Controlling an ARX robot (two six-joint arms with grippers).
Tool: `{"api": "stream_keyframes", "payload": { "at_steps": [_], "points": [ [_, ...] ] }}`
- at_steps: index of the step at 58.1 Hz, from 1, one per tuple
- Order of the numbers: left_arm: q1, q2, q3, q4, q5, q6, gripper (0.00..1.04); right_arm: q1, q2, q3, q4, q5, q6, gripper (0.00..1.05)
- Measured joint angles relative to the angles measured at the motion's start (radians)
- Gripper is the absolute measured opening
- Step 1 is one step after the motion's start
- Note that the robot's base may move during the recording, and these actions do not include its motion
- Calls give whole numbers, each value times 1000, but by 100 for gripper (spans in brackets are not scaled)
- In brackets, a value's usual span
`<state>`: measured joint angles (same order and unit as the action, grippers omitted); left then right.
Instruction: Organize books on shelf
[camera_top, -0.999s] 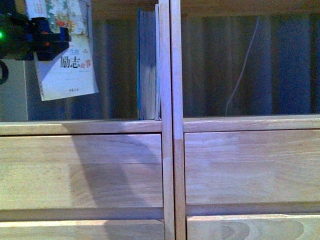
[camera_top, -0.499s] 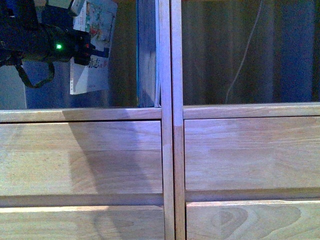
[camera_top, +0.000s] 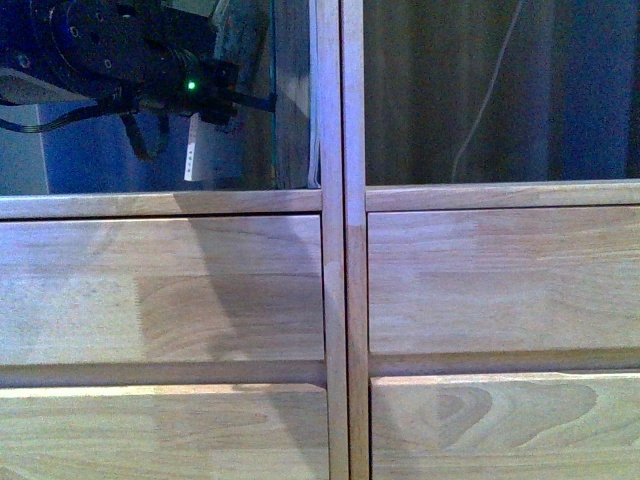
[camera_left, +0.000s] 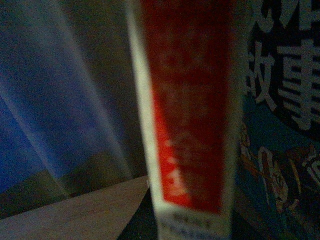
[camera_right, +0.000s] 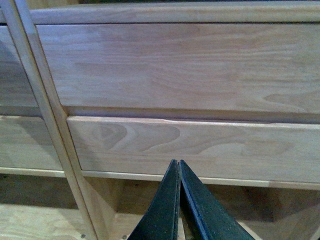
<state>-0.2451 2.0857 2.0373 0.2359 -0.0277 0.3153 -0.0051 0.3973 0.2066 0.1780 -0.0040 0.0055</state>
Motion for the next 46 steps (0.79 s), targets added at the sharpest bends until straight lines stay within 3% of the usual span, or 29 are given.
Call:
{"api": "stream_keyframes", "payload": {
  "at_steps": [23,46],
  "points": [
    [-27,2,-31,-14,8,5,7,2,-108,-105,4,0,0,3],
    [-14,-34,-182,65,34,2,66,2,-188,-151,-26,0,0,3]
  ]
}}
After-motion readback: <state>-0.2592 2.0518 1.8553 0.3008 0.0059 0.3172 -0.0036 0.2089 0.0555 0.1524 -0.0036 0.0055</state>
